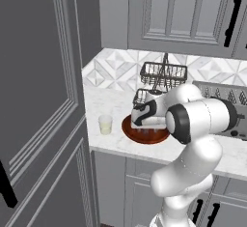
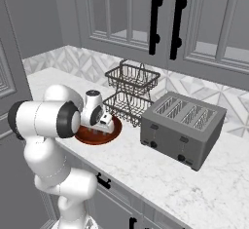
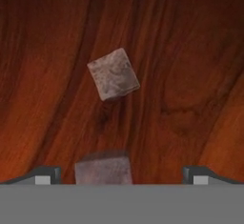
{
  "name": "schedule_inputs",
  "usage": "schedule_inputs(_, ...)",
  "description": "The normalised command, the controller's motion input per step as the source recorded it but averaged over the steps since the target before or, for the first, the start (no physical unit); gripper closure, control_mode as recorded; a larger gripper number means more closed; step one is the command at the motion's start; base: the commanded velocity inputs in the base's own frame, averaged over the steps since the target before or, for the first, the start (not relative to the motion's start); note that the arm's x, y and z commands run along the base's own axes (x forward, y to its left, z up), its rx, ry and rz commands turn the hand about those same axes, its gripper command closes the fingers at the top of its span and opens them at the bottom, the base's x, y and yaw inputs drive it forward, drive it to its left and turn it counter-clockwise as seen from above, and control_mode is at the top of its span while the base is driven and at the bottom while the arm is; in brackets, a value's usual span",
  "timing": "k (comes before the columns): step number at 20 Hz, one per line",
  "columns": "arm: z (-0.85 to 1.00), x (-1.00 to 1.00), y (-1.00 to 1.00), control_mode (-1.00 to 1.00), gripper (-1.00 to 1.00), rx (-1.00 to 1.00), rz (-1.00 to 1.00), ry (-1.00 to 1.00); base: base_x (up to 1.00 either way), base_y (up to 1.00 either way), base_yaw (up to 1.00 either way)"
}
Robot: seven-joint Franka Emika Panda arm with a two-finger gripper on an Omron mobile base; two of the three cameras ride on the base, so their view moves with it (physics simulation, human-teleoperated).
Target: Grab a lemon wedge from the fridge and one ice cube from the ice bowl, and put them in the glass of lemonade.
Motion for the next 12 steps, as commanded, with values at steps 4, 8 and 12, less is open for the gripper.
schedule_inputs(4, 0.00, -0.02, 0.07, -1.00, -1.00, 0.00, 0.00, -0.01, 0.00, 0.00, 0.00)
schedule_inputs(8, 0.00, 0.00, 0.42, -1.00, -1.00, 0.00, 0.00, 0.00, 0.00, 0.00, 0.00)
schedule_inputs(12, 0.00, 0.00, 0.10, -1.00, -1.00, 0.00, 0.00, 0.00, 0.00, 0.00, 0.00)
